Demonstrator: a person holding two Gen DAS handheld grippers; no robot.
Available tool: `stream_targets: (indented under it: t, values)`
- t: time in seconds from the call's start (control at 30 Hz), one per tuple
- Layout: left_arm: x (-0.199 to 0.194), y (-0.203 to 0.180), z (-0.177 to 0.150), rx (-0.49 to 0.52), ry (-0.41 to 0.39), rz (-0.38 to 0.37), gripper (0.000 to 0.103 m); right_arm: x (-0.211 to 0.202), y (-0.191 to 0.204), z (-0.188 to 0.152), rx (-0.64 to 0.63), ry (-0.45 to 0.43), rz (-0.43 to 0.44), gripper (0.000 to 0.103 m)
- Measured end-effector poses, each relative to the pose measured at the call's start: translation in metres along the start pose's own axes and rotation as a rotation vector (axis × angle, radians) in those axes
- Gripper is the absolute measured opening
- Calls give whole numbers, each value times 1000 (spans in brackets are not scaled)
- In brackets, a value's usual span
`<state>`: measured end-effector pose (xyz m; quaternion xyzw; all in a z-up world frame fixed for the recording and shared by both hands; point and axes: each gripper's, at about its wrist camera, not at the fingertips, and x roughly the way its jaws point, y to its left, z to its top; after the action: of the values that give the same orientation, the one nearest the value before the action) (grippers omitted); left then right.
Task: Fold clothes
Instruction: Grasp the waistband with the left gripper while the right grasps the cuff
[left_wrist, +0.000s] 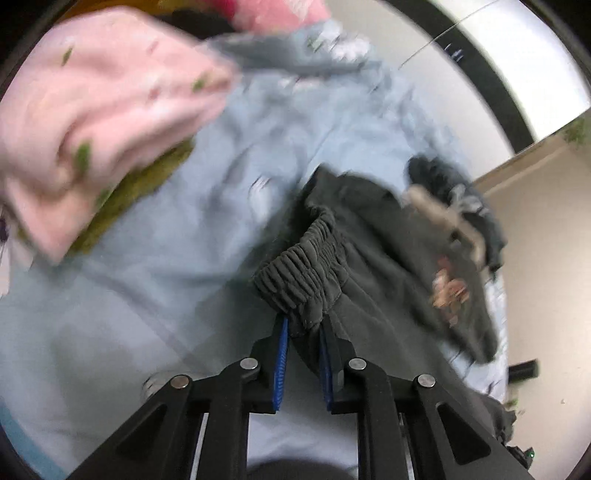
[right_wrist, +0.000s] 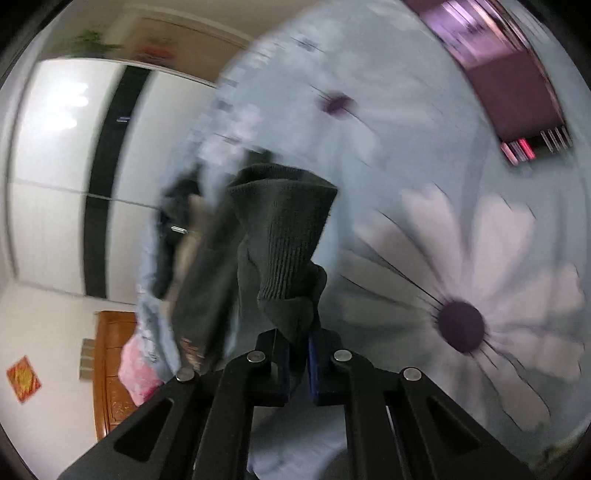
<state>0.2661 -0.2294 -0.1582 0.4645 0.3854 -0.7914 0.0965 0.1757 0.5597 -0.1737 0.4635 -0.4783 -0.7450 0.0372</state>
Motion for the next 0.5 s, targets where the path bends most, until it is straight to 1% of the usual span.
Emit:
stream_targets:
  t: [0.03, 0.07, 0.23, 0.37, 0.5]
  values:
    - [1, 5, -5, -14, 9, 2, 16, 3, -7, -2, 18, 15, -22, 7]
    - [-1, 7, -8, -22, 5, -1, 16, 3, -11, -5, 30, 16, -25, 7]
    - [-17, 1, -12, -14, -21, -33, 16, -10, 3, 2, 14, -12, 29, 7]
    - [-27, -20, 2, -21, -29, -65, 16, -16, 28, 14, -30, -17, 59, 7]
    - [-33, -34, 22, -78, -19, -113, 16, -15, 53, 32, -40, -15, 90, 7]
